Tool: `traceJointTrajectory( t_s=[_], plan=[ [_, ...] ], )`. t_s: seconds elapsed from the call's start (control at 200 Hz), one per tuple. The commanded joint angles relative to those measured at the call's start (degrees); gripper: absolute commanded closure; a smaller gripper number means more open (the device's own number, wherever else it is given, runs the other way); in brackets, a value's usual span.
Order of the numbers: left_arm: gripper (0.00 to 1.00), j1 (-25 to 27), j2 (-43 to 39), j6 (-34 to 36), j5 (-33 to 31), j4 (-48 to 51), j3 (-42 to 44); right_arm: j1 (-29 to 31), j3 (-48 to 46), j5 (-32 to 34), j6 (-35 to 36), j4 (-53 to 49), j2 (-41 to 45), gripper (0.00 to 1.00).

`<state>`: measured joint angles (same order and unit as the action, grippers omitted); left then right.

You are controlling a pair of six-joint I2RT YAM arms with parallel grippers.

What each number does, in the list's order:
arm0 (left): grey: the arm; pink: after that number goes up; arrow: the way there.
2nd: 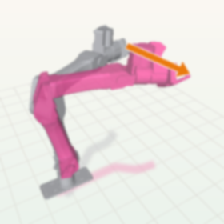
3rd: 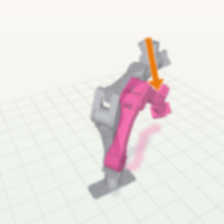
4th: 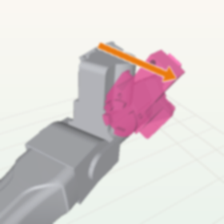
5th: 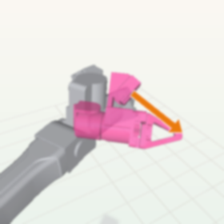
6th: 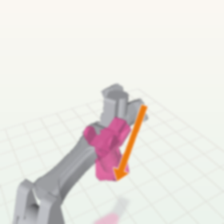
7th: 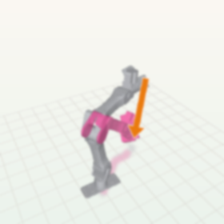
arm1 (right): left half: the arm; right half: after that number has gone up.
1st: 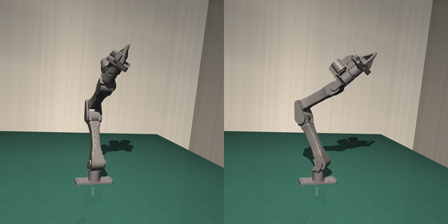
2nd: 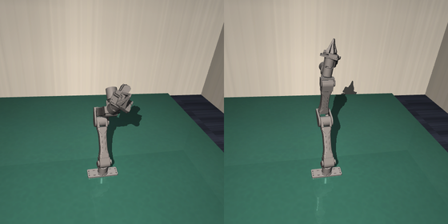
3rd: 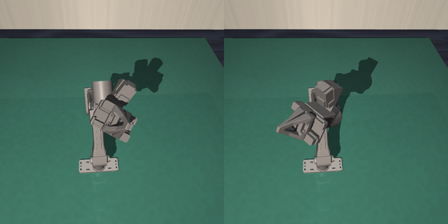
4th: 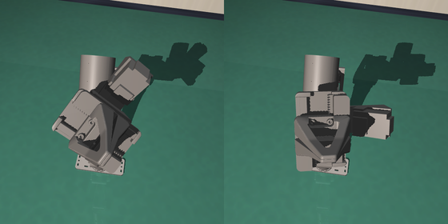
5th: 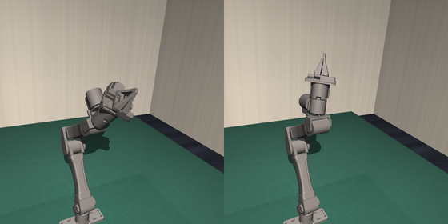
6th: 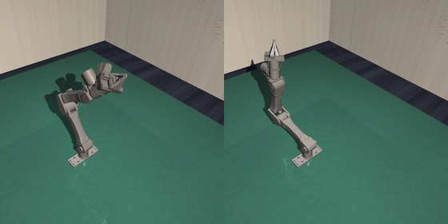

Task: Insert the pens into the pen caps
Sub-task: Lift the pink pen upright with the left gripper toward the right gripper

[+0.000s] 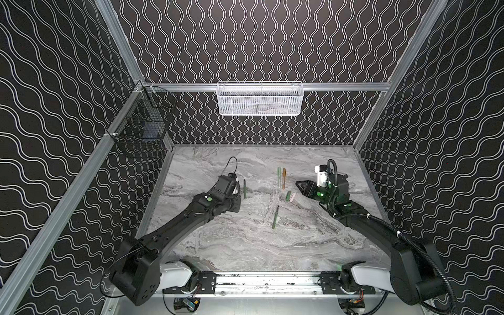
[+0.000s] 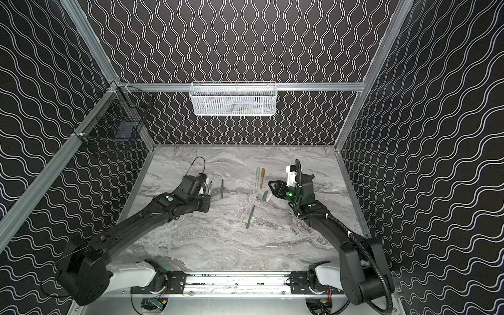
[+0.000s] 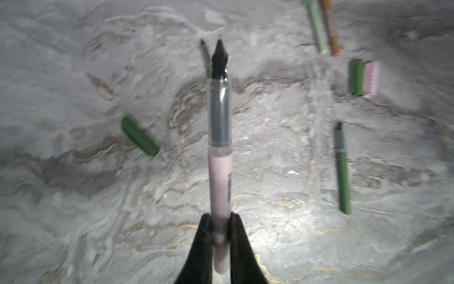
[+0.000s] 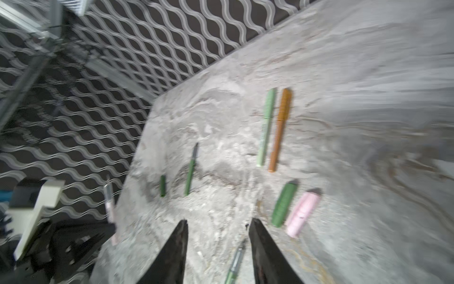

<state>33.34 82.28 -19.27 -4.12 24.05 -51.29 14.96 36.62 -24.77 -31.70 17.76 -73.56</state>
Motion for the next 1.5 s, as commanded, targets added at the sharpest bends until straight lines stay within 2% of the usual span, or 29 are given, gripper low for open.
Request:
traceJointTrajectory(
  t_s=[0.0,0.23,0.405,0.606,1.261,1.391,1.497],
  plan=[
    [0.92,2.54,0.46,1.05,4.57,-9.58,-0.46,0.25,-0.95,-10.35,-2.22,9.94,-0.69,0.53],
    [0.91,6.69,3.6,-1.16,10.29,-23.14,-0.52,4.11,-1.03,-14.78,-0.06,13.62,-1.04,0.51],
    [0.92,8.51,7.72,-2.16,12.81,-26.42,-2.76,7.11,-1.13,-15.45,1.97,14.88,-1.17,0.46],
    [0.92,10.33,9.46,-2.86,13.78,-28.2,-3.73,8.24,-1.09,-14.82,2.01,15.6,-2.42,0.46],
    [0.93,13.33,11.38,-4.64,16.31,-31.77,-3.29,9.25,-0.5,-15.09,1.18,16.09,-4.46,0.58],
    [0.93,13.68,11.93,-4.91,17.12,-32.31,-3.38,9.25,-0.24,-14.86,1.12,15.71,-4.66,0.65],
    [0.93,13.9,12.33,-4.82,17.3,-32.45,-3.3,9.3,-0.29,-14.77,1.11,15.64,-4.39,0.78]
  ],
)
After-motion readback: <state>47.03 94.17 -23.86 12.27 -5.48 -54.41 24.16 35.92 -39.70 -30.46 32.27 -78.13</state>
